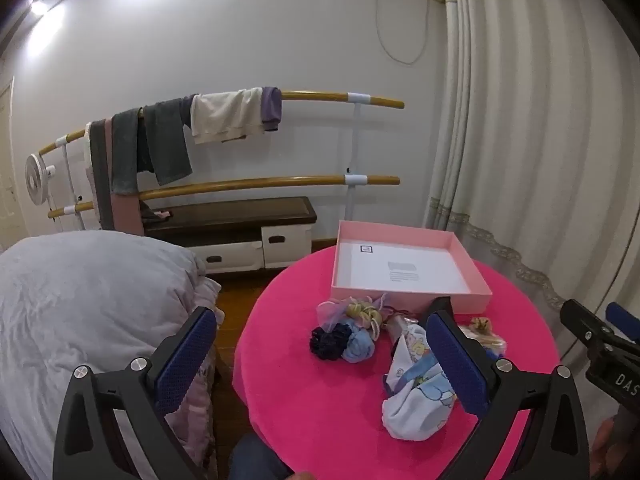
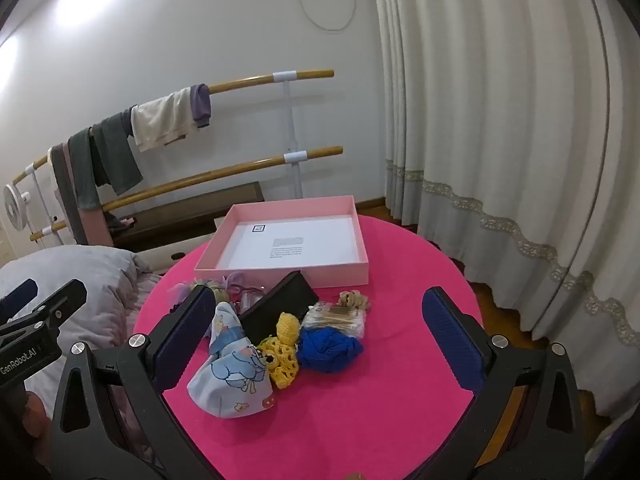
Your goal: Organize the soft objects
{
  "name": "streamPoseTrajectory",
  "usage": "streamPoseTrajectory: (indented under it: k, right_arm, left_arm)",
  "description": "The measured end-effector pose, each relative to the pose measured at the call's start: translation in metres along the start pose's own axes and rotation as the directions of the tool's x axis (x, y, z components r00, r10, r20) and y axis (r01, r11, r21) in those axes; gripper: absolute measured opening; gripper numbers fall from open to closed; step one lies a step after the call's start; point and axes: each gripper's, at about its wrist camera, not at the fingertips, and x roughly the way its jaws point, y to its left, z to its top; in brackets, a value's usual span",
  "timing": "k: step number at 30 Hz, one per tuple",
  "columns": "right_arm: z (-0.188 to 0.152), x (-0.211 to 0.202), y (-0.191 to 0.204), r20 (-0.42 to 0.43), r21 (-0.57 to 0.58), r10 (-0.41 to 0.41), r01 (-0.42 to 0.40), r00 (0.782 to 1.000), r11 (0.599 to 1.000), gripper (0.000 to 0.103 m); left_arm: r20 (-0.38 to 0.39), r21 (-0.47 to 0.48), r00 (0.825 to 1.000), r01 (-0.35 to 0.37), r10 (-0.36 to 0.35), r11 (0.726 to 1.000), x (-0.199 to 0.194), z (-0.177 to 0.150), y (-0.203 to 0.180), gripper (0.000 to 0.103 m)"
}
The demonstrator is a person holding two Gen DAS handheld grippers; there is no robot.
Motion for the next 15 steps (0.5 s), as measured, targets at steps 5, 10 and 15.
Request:
streamPoseTrajectory:
  k: [5,10,15]
  right_arm:
    - [0.001,-0.002,0.0,0.005,0.002,-0.002,0.002,1.0,1.0,0.103]
    - [0.002,-0.003,-0.001,0.014,0.002,-0.005,0.005,1.0,1.0,0.103]
    - [0.004,-0.004,-0.003,0.014,0.0,-0.001,0.001,1.0,1.0,0.103]
  left_arm:
    - [-0.001,0.0,1.0,0.008,-0.008,1.0,0.001,0.0,0.001,0.103]
    - [0.001,-0.001,1.0,0.004,-0.004,1.0,-0.005,0.003,0.01,0.103]
    - [0.008,0.004,1.0,-0.018,0.018,1.0,-0.008,0.002,0.007,0.103]
